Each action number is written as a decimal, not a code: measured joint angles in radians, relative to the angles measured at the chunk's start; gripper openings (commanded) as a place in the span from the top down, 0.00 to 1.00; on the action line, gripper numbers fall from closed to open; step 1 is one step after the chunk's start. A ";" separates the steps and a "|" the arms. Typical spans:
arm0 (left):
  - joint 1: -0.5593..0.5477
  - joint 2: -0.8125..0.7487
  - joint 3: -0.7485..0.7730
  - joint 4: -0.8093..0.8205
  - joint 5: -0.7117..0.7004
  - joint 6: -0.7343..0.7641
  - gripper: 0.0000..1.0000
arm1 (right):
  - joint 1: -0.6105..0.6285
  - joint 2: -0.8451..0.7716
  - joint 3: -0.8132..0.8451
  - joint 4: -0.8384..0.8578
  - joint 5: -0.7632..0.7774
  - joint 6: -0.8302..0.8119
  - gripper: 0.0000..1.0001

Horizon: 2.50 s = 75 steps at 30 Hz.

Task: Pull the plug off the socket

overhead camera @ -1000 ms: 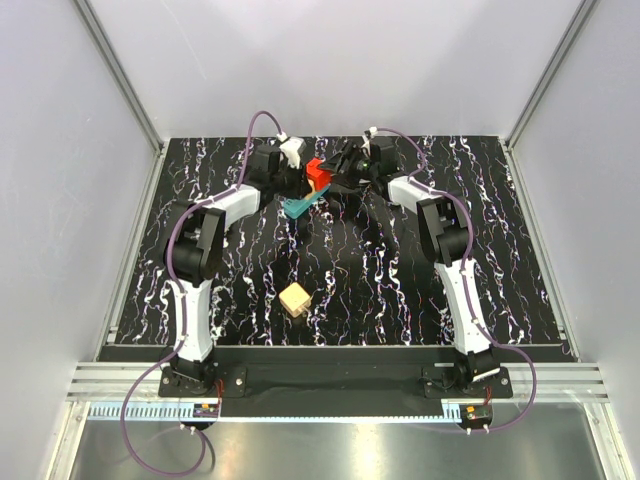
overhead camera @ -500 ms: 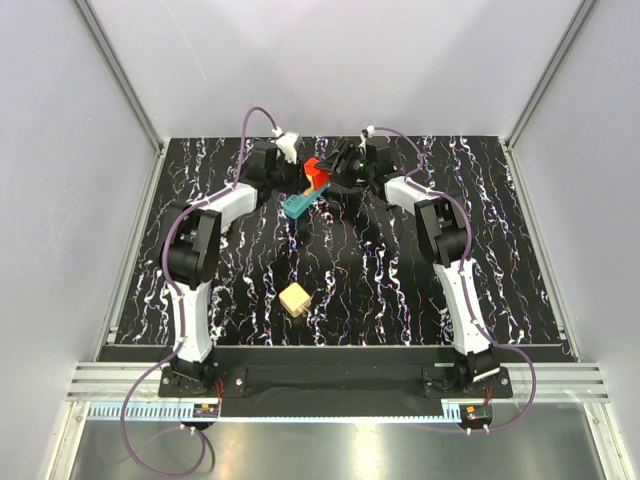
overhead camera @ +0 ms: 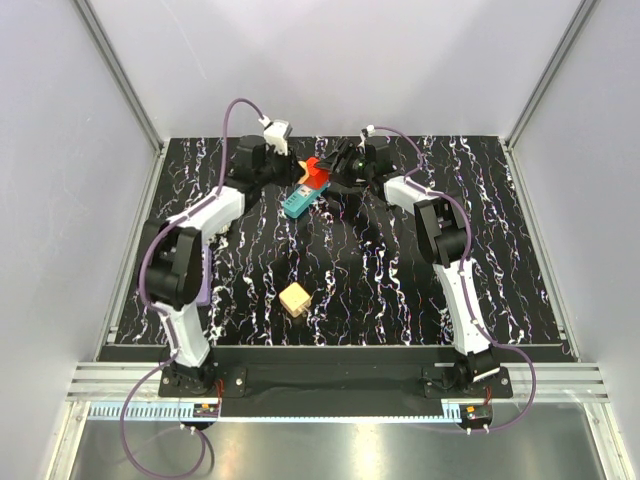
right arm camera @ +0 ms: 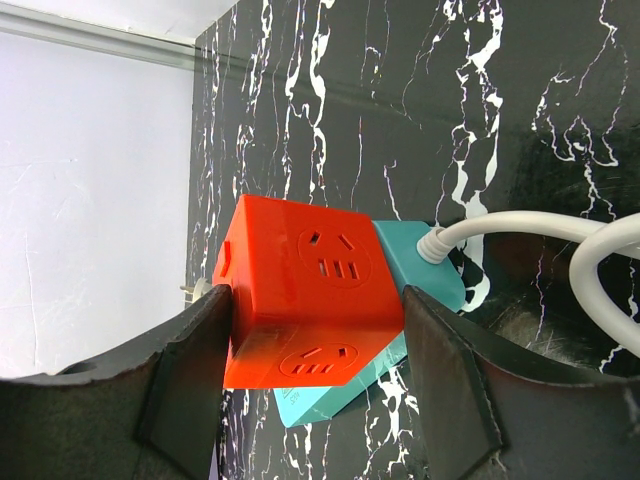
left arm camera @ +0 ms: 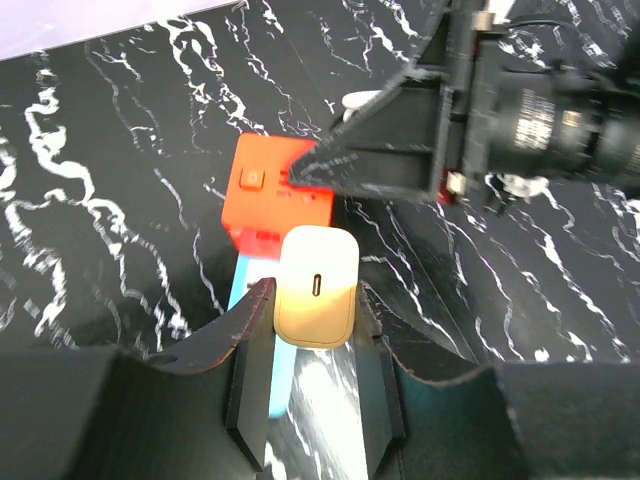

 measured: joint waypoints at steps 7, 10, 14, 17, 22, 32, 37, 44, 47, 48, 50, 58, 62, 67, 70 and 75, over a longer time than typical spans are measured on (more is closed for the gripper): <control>0.000 -0.249 -0.185 -0.014 -0.034 -0.046 1.00 | 0.000 0.000 0.000 0.001 -0.001 0.000 0.61; -0.003 -0.358 -0.249 -0.038 -0.034 -0.093 1.00 | 0.000 -0.001 0.000 0.002 -0.002 0.000 0.52; -0.018 -0.477 -0.336 -0.077 -0.030 -0.167 1.00 | 0.000 -0.005 -0.003 0.001 -0.003 -0.007 0.40; -0.052 -0.552 -0.422 -0.113 -0.026 -0.217 1.00 | 0.001 -0.011 -0.009 -0.002 -0.007 -0.014 0.30; -0.159 -0.647 -0.534 -0.180 -0.023 -0.280 1.00 | 0.002 -0.026 -0.032 -0.007 -0.007 -0.029 0.09; -0.293 -0.631 -0.556 -0.193 -0.027 -0.307 1.00 | 0.001 -0.078 -0.116 -0.004 -0.005 -0.063 0.00; -0.307 -0.554 -0.556 -0.194 -0.027 -0.311 1.00 | -0.003 -0.154 -0.217 -0.001 -0.005 -0.092 0.00; -0.336 -0.515 -0.555 -0.194 -0.018 -0.338 1.00 | -0.025 -0.320 -0.375 0.050 -0.004 -0.152 0.00; -0.355 -0.506 -0.555 -0.194 0.003 -0.371 1.00 | -0.043 -0.366 -0.390 0.092 0.002 -0.175 0.00; -0.365 -0.500 -0.555 -0.195 0.011 -0.386 1.00 | -0.052 -0.378 -0.397 0.106 0.003 -0.180 0.00; -0.386 -0.493 -0.556 -0.200 0.021 -0.416 1.00 | -0.071 -0.390 -0.410 0.135 0.002 -0.182 0.00; -0.461 -0.492 -0.610 -0.245 0.032 -0.540 1.00 | -0.164 -0.394 -0.494 0.179 0.003 -0.181 0.00; -0.484 -0.474 -0.631 -0.274 0.033 -0.576 1.00 | -0.173 -0.394 -0.496 0.188 0.002 -0.175 0.00; -0.489 -0.417 -0.634 -0.286 0.037 -0.601 0.89 | -0.172 -0.394 -0.496 0.206 0.000 -0.170 0.00; -0.496 -0.415 -0.641 -0.291 0.039 -0.607 0.78 | -0.172 -0.394 -0.496 0.209 0.000 -0.167 0.00; -0.498 -0.415 -0.642 -0.297 0.037 -0.608 0.52 | -0.172 -0.394 -0.496 0.216 -0.001 -0.162 0.00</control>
